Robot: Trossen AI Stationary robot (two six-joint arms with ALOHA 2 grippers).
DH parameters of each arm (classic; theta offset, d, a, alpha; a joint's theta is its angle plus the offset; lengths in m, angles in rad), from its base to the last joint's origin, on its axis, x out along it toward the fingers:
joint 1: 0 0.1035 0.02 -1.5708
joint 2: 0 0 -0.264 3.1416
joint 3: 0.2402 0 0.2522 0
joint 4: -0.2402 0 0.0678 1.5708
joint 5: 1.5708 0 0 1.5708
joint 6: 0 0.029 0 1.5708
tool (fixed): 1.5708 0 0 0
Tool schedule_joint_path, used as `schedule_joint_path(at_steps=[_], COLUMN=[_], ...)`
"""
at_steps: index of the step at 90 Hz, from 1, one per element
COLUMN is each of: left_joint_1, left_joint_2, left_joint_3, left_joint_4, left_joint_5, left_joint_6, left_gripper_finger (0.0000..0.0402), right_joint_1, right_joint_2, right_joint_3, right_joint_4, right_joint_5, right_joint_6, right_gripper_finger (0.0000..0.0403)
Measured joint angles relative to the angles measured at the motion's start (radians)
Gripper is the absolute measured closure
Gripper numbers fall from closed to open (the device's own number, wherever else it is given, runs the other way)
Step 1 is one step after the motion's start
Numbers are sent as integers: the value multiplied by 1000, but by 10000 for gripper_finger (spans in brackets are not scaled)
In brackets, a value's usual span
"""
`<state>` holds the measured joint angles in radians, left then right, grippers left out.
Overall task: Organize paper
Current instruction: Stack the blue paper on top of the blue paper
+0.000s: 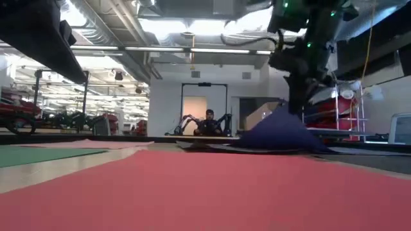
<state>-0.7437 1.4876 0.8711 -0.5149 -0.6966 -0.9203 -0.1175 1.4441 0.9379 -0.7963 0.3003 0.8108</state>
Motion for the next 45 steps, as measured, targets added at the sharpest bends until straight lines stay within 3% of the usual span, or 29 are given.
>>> schedule_joint_path(at_steps=[23, 45], left_joint_1=[-17, -35], left_joint_2=[0, 0], left_joint_3=[0, 0], left_joint_4=[-1, -2], left_joint_5=[0, -6], left_joint_6=[0, -33], left_gripper_finger=[402, 402], right_joint_1=[-32, 77], right_joint_2=[0, -2], right_joint_3=[0, 0], right_joint_4=[-259, -284], right_joint_5=[75, -98], right_joint_6=[195, 188], right_gripper_finger=[403, 403])
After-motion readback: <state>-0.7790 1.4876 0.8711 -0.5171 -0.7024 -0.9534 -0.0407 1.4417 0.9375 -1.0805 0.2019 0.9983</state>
